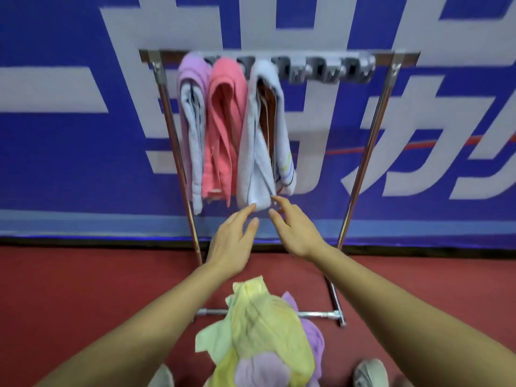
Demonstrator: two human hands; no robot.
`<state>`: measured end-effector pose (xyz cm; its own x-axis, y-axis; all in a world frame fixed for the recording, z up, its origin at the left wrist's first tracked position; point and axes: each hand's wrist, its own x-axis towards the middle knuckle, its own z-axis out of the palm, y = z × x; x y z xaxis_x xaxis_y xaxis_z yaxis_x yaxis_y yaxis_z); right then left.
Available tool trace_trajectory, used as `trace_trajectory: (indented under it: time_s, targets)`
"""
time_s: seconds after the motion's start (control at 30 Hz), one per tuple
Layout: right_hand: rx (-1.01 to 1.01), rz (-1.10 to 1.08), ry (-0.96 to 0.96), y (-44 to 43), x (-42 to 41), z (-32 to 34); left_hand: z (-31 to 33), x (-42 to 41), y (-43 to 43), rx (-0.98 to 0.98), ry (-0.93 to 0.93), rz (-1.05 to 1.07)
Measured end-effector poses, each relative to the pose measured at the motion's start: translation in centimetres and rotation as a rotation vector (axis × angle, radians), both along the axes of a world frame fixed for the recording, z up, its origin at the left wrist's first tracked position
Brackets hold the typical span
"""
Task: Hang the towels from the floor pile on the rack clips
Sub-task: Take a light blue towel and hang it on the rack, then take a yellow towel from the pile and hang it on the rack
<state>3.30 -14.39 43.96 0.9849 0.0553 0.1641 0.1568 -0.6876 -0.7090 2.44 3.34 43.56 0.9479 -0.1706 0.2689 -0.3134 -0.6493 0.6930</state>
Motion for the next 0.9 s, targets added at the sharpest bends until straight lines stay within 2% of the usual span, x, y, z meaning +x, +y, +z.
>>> trace_trajectory:
  time_s: [0.3,0.57,0.77,0.9]
  targets:
    - [-0.097,0.0,0.343,0.2,-4.1,-17.4,-15.1,-4.1,1.7,0.238,0.377,-0.043]
    - [-0.148,0.017,0.58,1.1,-6.1,-29.4,-25.7,-6.3,2.9,0.303,0.638,-0.018]
    - [-0.208,0.036,0.785,1.7,-8.7,-37.2,-32.7,-6.5,2.4,0.275,0.838,0.046]
    - [-0.25,0.035,0.819,2.1,-7.4,-41.1,-35.8,-6.0,1.4,0.307,0.91,0.02]
